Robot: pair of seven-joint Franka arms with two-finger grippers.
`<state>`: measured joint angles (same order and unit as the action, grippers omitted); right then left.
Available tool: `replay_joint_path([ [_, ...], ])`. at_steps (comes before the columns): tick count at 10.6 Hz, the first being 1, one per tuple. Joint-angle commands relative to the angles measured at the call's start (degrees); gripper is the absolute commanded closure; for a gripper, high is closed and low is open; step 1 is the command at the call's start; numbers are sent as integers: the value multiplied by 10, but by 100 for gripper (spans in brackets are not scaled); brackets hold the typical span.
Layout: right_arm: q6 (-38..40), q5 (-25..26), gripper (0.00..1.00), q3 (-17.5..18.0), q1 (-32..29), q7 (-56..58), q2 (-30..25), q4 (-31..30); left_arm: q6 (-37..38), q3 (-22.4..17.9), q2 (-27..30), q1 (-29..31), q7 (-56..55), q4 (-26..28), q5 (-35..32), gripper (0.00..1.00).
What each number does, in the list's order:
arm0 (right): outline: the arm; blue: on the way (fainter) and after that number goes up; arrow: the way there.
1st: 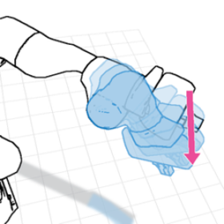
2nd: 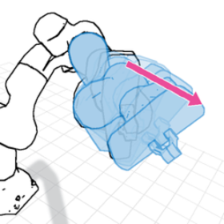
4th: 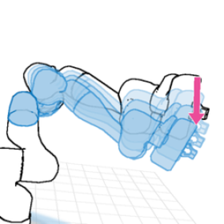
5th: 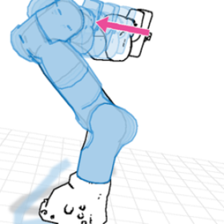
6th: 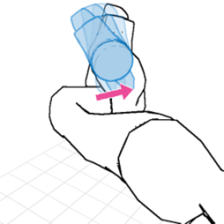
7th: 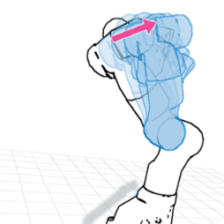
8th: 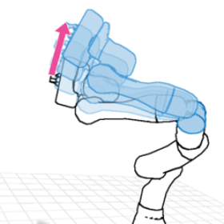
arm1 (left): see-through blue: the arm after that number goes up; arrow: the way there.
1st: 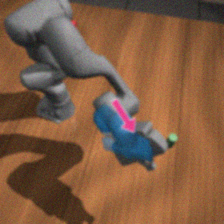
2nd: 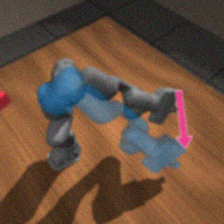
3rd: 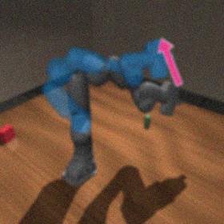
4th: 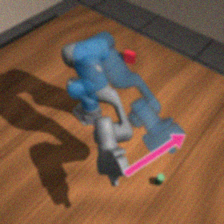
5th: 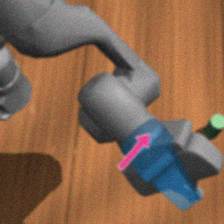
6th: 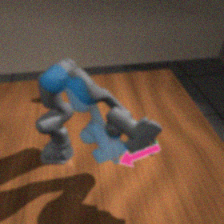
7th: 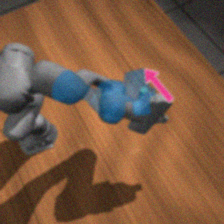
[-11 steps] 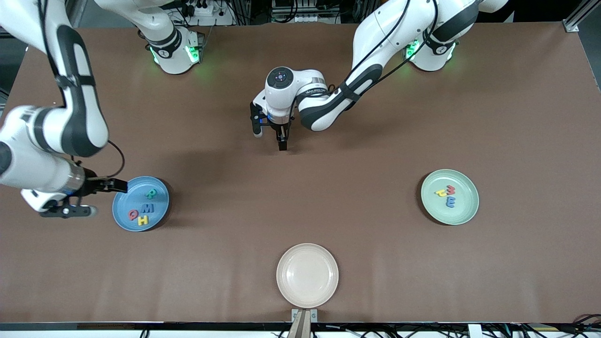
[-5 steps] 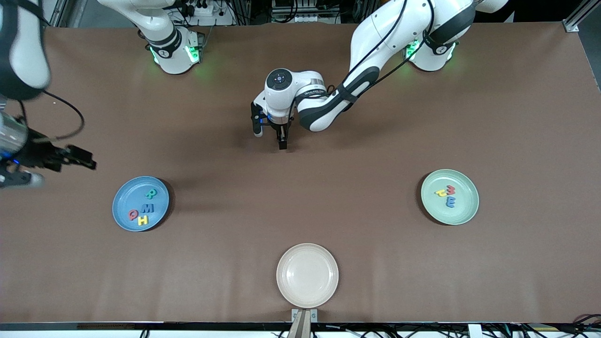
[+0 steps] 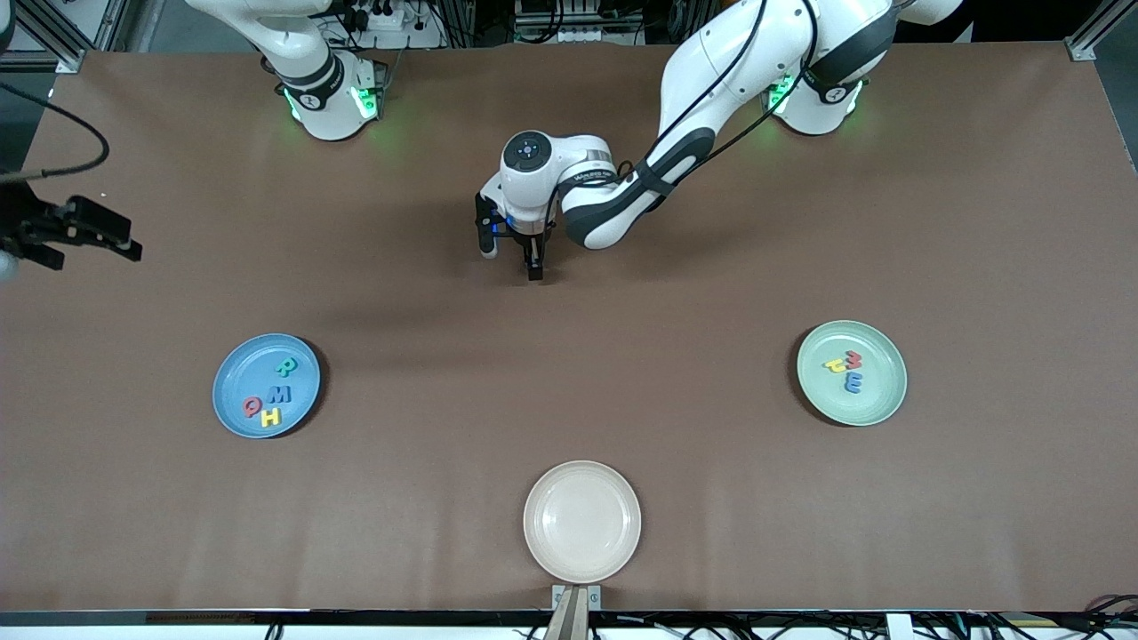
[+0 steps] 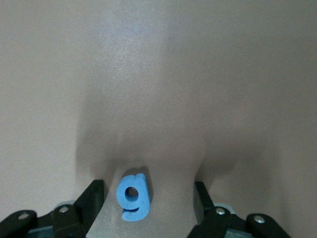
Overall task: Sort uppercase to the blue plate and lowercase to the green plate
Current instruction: 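Grasp the blue g with the left gripper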
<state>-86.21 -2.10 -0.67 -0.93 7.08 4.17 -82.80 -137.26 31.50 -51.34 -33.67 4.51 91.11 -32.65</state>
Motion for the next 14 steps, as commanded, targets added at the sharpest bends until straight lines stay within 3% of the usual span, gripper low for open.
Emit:
replay_joint_path([
  [1, 41, 14, 0, -6, 23, -29, -21, 8, -4, -8, -6, -5, 2, -9, -18, 37],
  [3, 50, 20, 0, -67, 99, -52, -21, 10, -4, -9, -6, -4, 2, -9, -18, 61],
  [6, 33, 21, 0, -85, 110, -48, -22, 8, -4, -16, 2, 2, 1, -10, -17, 100],
  [8, 25, 13, 0, -79, 85, -46, -21, 8, 6, -15, 17, 21, 1, -8, -9, 100],
  [11, 16, 10, 0, -15, 16, -41, -22, 4, 78, 3, 64, 74, 3, -5, 19, 100],
  [14, 10, 14, 0, -14, 17, -39, -23, 3, 183, 77, 131, 210, 8, 6, 47, 100],
])
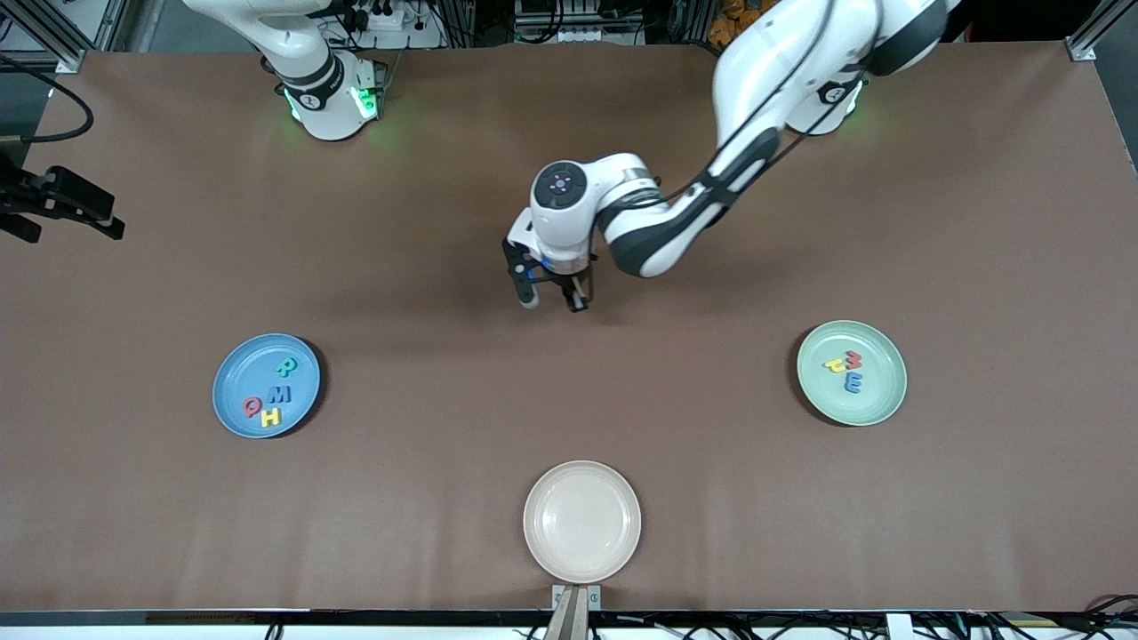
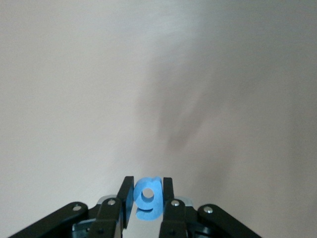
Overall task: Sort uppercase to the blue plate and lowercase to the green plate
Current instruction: 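Grasp the blue g with the left gripper, then carry the blue g to the green plate and open the left gripper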
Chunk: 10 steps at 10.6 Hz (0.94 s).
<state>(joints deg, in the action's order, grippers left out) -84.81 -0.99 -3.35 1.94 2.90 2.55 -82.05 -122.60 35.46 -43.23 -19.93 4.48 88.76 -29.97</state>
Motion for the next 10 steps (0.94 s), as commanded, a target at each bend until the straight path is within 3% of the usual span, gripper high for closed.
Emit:
replay_joint_path([
  [1, -5, 3, 0, 12, -12, 3, -6, -5, 51, 48, 77, 123, 10, 46, 29, 100],
  [5, -5, 2, 0, 12, -12, 3, -8, -6, 123, 48, 148, 264, 4, 60, 40, 100],
  [10, -6, 2, 0, 12, -12, 3, -8, -7, 133, 25, 113, 413, 12, 79, 31, 100],
])
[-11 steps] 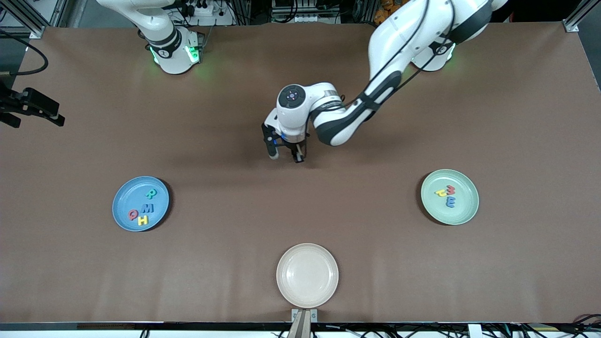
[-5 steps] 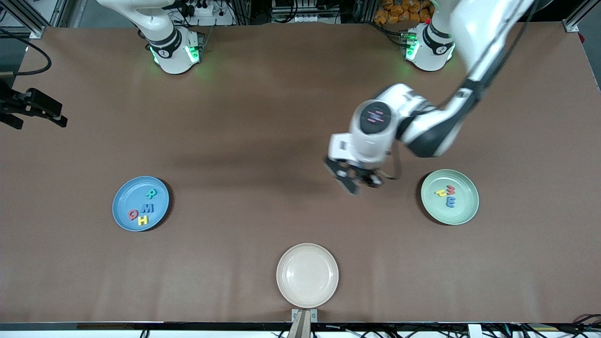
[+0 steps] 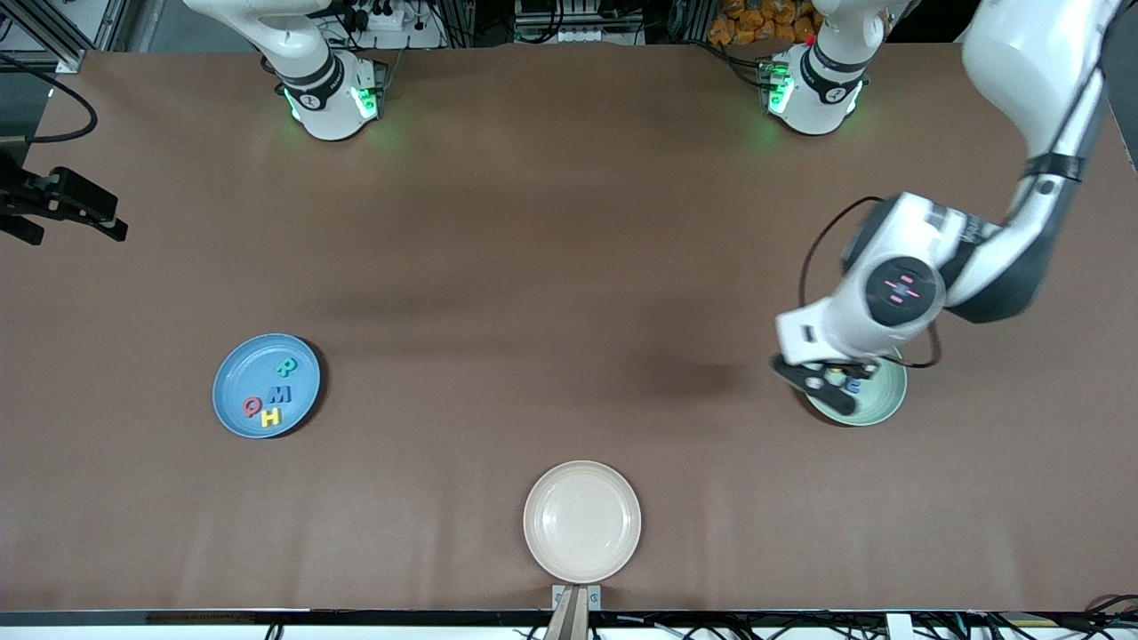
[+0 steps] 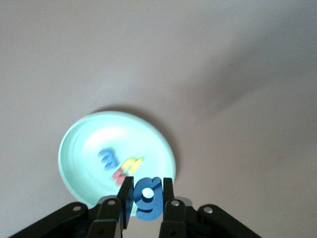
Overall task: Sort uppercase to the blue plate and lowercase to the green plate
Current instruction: 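Carry the blue g to the green plate and open the left gripper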
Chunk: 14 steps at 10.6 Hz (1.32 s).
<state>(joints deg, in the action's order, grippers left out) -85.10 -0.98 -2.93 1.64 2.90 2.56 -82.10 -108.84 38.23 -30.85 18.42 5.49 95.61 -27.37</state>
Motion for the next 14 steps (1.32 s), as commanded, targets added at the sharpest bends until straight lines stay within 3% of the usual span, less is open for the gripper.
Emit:
replay_joint_path([
  [1, -2, 1, 0, 8, -9, 3, -8, -7, -10, -21, -24, 36, 2, 15, 5, 100],
  [4, -2, 1, 0, 8, -9, 3, -7, -8, -66, -63, -49, 41, 0, 35, 10, 97],
  [5, -2, 1, 0, 9, -8, 3, -7, -8, -68, -64, -55, 41, 0, 33, 13, 83],
  [6, -2, 1, 0, 9, -8, 3, -8, -8, -70, -64, -55, 40, -4, 33, 13, 47],
  [7, -2, 1, 0, 9, -8, 3, -8, -8, -71, -64, -52, 40, -4, 31, 13, 0],
  [9, -7, 1, 0, 8, -8, 3, -7, -8, -70, -62, -32, 35, -7, 24, 17, 0],
  [12, -7, 1, 0, 8, -9, 3, -5, -8, -66, -75, 52, -13, -23, 17, 70, 0],
  [14, -8, 0, 0, 9, -9, 3, -5, -8, -36, -144, 117, -96, -60, 17, 130, 0],
])
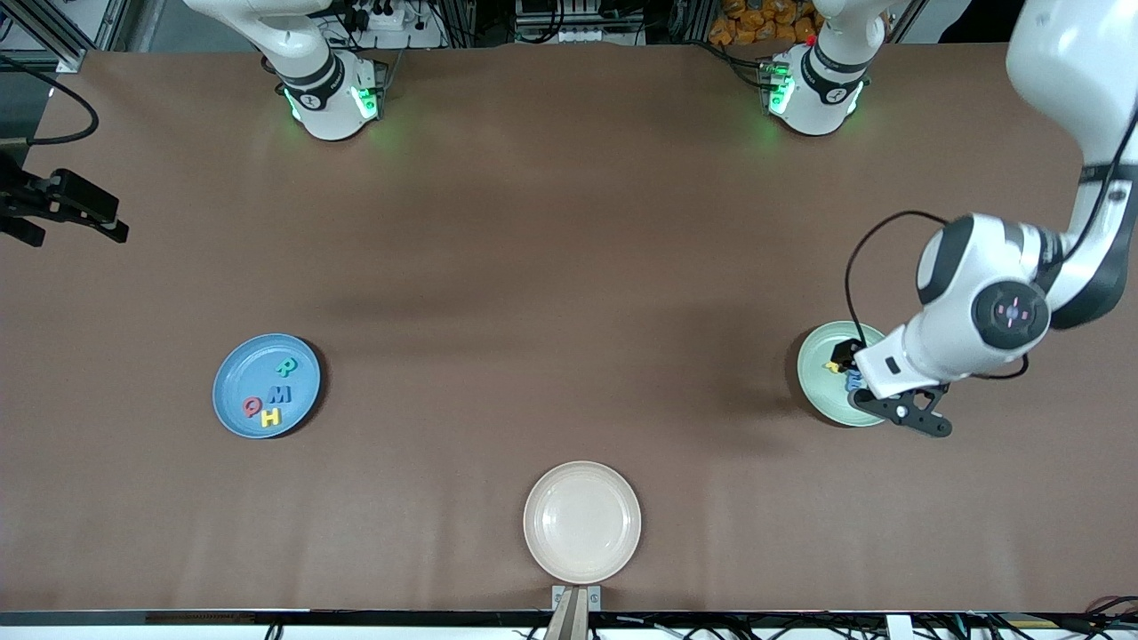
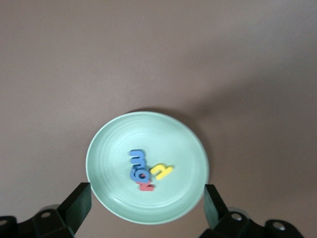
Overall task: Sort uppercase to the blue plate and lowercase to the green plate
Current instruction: 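Carry the blue g to the green plate and open the left gripper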
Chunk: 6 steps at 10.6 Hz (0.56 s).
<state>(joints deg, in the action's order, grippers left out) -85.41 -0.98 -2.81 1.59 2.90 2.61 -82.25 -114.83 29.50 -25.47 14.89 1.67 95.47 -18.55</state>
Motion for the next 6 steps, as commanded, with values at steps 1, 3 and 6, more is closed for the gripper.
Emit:
replay_joint_path([
  [1, -4, 0, 0, 8, -9, 3, -6, -6, 36, -93, 94, -99, -26, 18, 67, 0],
  [3, -4, 0, 0, 8, -9, 3, -6, -6, 63, -130, 146, -143, -26, 18, 97, 0],
  [6, -5, 0, 0, 7, -8, 3, -6, -5, 96, -220, 208, -226, -27, 18, 135, 0],
])
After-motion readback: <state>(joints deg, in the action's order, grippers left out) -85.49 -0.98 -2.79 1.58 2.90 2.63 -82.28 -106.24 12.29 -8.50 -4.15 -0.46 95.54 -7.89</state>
